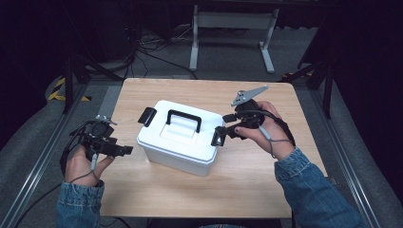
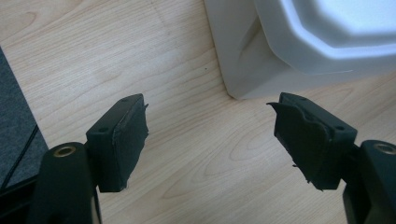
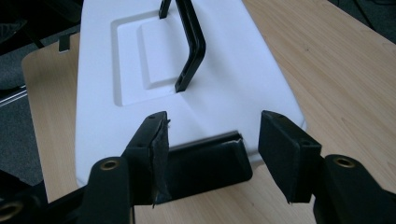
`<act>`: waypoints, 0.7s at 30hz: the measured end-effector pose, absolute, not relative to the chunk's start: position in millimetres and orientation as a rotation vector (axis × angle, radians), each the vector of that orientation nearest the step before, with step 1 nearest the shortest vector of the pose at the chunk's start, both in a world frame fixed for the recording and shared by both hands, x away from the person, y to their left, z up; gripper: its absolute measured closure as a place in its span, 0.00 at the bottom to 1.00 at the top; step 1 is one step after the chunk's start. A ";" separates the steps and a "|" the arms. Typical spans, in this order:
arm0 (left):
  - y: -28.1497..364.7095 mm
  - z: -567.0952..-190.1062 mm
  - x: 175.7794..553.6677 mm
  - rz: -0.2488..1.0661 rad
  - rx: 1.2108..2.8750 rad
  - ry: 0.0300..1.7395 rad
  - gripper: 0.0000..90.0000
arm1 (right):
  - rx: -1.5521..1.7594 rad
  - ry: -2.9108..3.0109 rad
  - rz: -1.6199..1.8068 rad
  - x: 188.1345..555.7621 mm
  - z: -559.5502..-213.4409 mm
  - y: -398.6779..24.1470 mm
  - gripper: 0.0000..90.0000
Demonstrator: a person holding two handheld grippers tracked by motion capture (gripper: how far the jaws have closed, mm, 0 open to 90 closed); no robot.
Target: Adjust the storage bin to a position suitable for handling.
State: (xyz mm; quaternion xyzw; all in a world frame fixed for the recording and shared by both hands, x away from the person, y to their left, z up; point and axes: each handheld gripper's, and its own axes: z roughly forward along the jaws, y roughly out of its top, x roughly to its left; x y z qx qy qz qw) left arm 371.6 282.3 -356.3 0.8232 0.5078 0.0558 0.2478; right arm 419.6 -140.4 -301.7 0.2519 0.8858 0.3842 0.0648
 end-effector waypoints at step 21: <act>278.5 -356.6 379.1 0.155 2.250 1.366 0.29 | 0.790 2.725 1.169 448.6 -316.1 -90.6 0.54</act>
